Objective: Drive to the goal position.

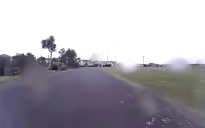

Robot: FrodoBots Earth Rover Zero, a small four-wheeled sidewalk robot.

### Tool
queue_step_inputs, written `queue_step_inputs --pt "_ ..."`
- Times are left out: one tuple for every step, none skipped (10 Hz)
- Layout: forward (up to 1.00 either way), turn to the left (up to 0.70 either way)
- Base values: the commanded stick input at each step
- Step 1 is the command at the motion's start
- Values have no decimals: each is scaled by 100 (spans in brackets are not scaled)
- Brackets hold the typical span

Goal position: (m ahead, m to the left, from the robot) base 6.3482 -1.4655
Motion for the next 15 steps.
queue_step_inputs --pt "100 0" --pt "100 0" --pt "100 4" --pt "100 9" --pt "100 40" --pt "100 40" --pt "100 40" --pt "100 40" --pt "100 28" --pt "100 11" --pt "100 0" --pt "100 0" --pt "100 37" --pt "100 39" --pt "100 3"
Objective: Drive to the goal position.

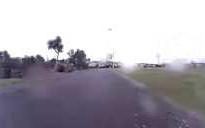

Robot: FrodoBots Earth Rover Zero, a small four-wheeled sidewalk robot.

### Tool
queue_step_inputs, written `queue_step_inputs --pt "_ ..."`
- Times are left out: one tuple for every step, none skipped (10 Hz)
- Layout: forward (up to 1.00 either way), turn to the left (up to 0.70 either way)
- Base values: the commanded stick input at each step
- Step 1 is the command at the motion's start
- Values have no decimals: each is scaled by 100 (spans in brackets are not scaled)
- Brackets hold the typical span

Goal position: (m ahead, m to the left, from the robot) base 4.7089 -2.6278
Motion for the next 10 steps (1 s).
queue_step_inputs --pt "100 1" --pt "100 0" --pt "100 0" --pt "100 0" --pt "100 0" --pt "100 0" --pt "100 0" --pt "100 0" --pt "100 0" --pt "100 0"
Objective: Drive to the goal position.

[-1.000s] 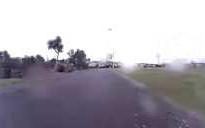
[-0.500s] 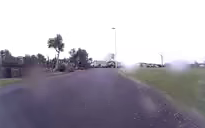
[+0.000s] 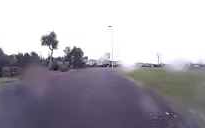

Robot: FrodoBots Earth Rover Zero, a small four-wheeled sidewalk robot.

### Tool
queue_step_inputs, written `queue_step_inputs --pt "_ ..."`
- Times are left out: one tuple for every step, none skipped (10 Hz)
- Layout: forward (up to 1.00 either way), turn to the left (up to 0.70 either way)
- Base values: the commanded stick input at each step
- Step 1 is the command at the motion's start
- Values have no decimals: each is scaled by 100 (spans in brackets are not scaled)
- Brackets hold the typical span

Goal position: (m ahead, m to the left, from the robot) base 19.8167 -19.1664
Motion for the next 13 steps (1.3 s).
queue_step_inputs --pt "100 0" --pt "100 0" --pt "100 0" --pt "100 0" --pt "100 0" --pt "100 0" --pt "100 0" --pt "100 0" --pt "100 0" --pt "100 0" --pt "100 0" --pt "100 0" --pt "100 0"
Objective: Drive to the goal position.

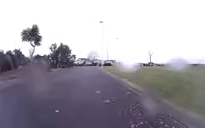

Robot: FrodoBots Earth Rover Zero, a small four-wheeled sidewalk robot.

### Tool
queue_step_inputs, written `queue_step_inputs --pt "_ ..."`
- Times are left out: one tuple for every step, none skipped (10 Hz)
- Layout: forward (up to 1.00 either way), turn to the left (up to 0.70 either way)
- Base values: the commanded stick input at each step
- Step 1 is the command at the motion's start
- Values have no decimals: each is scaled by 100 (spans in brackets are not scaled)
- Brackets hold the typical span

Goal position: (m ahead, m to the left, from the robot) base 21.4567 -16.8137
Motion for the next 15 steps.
queue_step_inputs --pt "100 0" --pt "100 10" --pt "100 25" --pt "100 40" --pt "100 40" --pt "100 40" --pt "100 40" --pt "100 40" --pt "100 0" --pt "100 0" --pt "100 0" --pt "100 0" --pt "100 0" --pt "100 0" --pt "100 0"
